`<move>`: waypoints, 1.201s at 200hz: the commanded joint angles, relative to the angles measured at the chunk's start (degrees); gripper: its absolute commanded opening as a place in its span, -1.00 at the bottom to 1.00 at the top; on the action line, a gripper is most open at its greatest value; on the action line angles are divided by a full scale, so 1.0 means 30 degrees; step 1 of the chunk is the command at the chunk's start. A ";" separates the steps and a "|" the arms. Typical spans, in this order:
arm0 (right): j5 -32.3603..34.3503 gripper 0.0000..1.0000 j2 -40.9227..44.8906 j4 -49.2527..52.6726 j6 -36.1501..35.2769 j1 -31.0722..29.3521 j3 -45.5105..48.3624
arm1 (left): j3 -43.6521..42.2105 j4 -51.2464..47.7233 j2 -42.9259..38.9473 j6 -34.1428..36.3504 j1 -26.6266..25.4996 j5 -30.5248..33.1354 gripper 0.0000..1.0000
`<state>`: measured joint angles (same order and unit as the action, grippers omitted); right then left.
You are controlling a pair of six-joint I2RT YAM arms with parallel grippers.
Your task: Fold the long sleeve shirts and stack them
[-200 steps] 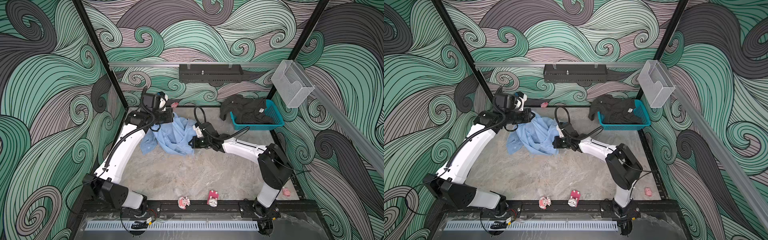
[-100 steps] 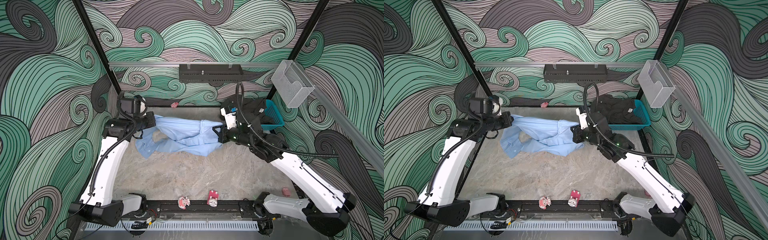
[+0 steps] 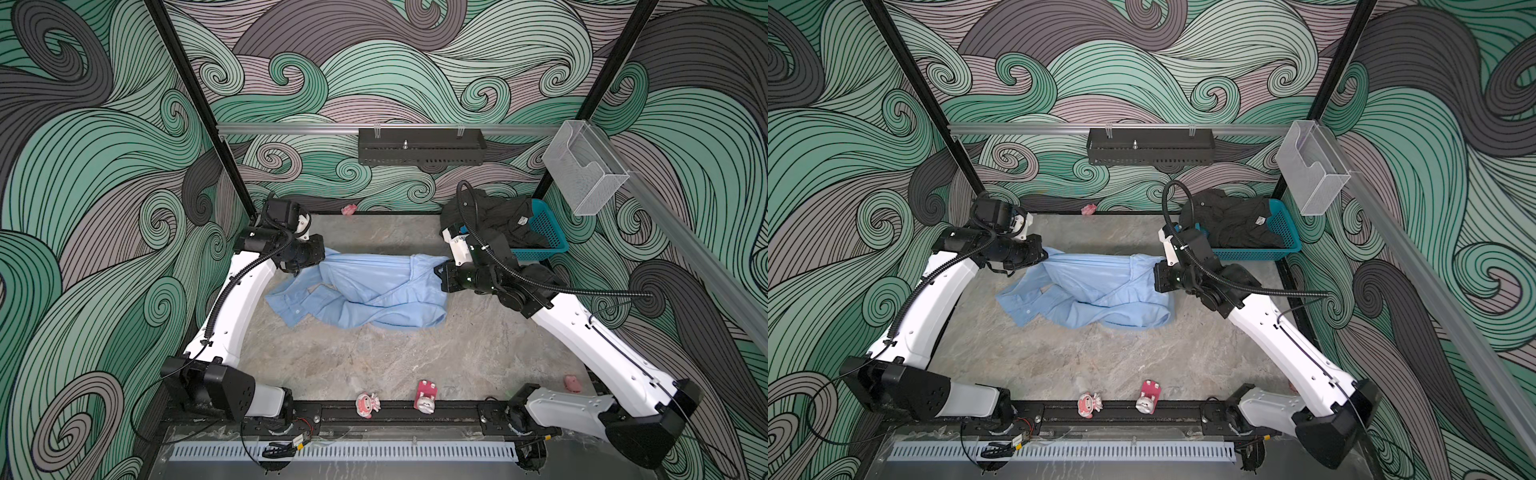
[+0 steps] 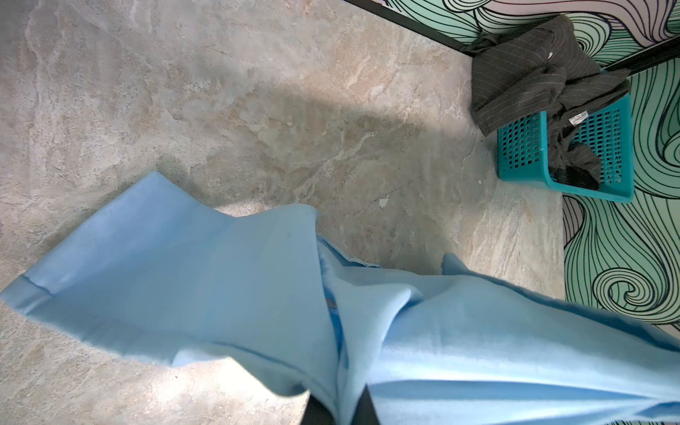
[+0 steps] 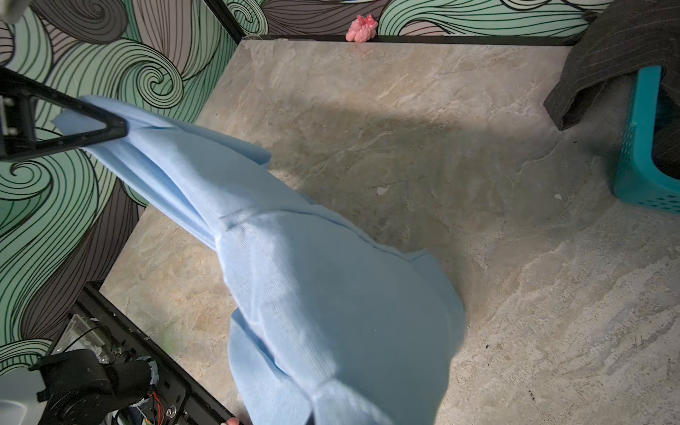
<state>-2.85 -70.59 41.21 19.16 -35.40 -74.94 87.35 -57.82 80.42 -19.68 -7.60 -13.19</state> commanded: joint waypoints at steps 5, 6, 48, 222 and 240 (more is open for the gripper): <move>0.2653 -1.00 -0.1310 0.2146 -0.0359 0.1564 -0.0536 | -0.0212 -0.0179 0.0497 0.0394 0.1156 0.3722 -1.00; 0.2637 -1.00 -0.1400 0.2144 -0.0369 0.1584 -0.0567 | -0.0236 -0.0164 0.0644 0.0386 0.1156 0.3708 -1.00; 0.1937 -1.00 -0.3262 0.2069 -0.0442 0.1868 -0.1972 | 0.0450 -0.1563 0.1347 0.0471 0.1170 0.3522 -1.00; 0.4056 0.63 -0.7721 0.5996 0.0507 -0.0472 -0.7280 | -0.6343 0.1231 -0.1976 -0.0716 0.0686 0.0749 0.37; 0.3295 0.67 -0.5870 0.4423 0.2690 -0.1431 -0.3838 | -0.6924 0.2159 -0.1948 -0.0860 0.0686 0.0494 0.38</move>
<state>5.67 -96.31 56.99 18.37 -36.77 -94.96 68.29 -53.78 75.24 -21.50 -5.80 -12.43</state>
